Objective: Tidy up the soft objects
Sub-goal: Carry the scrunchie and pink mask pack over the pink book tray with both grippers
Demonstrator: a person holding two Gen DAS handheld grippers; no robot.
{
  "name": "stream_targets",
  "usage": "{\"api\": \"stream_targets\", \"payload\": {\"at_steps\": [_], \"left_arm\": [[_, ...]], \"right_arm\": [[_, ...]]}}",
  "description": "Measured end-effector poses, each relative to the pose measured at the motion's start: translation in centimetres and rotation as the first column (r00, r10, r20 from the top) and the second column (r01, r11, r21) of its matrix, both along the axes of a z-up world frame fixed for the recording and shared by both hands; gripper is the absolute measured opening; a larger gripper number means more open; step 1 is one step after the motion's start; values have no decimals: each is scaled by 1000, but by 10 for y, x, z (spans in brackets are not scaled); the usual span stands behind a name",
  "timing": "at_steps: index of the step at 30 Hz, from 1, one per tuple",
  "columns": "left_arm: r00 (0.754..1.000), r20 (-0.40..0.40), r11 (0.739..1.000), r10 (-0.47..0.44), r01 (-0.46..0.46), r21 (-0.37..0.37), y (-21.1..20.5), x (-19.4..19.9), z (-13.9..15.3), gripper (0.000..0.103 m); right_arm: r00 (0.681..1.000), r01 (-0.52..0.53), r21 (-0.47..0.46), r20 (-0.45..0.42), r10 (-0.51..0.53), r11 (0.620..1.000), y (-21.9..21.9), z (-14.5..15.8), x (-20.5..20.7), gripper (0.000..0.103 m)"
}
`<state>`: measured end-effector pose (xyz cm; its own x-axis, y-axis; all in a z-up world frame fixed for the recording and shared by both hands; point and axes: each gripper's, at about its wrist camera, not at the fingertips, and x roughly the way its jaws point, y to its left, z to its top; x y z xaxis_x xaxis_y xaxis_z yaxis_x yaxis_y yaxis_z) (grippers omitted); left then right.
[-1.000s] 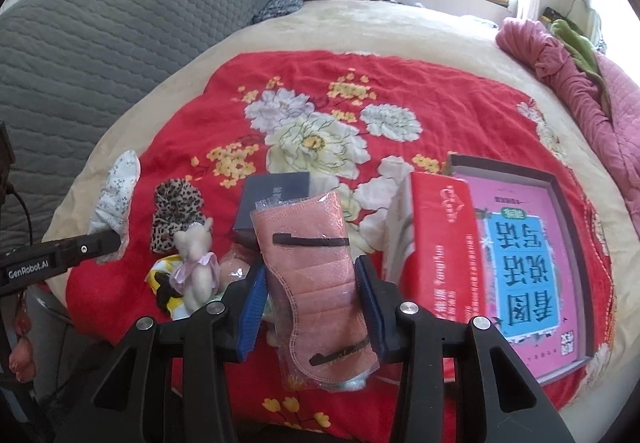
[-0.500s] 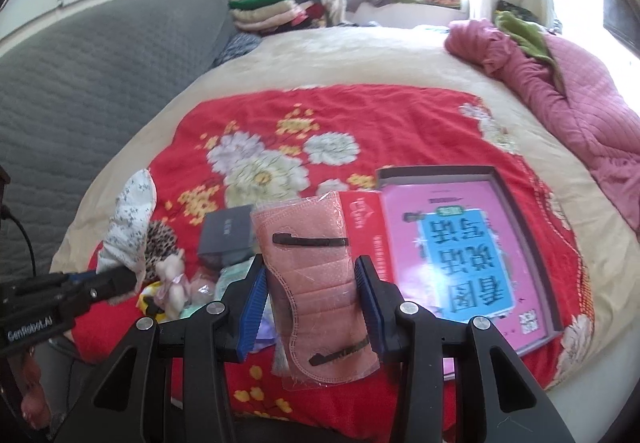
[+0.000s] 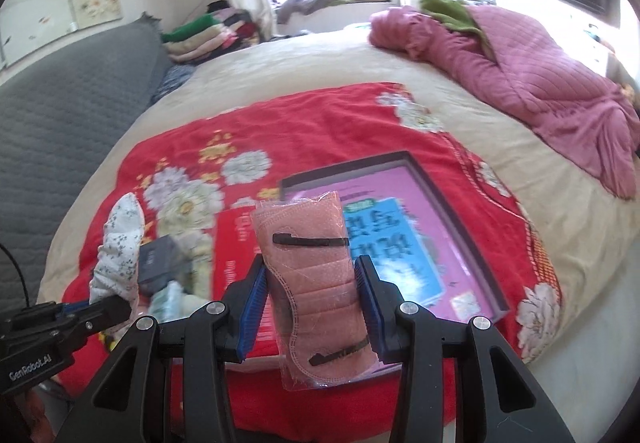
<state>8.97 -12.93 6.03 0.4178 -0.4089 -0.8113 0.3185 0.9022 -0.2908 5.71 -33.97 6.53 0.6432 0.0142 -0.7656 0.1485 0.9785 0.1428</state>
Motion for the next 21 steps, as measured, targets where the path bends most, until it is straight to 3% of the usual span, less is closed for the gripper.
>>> {"api": "stream_targets", "payload": {"at_steps": [11,21], "left_arm": [[992,-16,989,-129,130,77,-85,-1,-21,14],[977,-53,973,-207,211,96,-147,17,-41,14]], "right_arm": [[991,125,13,-47,-124,992,-64,-38,-5,45],[985,132,15,-117,-129,991,-91,-82,4,45]]}}
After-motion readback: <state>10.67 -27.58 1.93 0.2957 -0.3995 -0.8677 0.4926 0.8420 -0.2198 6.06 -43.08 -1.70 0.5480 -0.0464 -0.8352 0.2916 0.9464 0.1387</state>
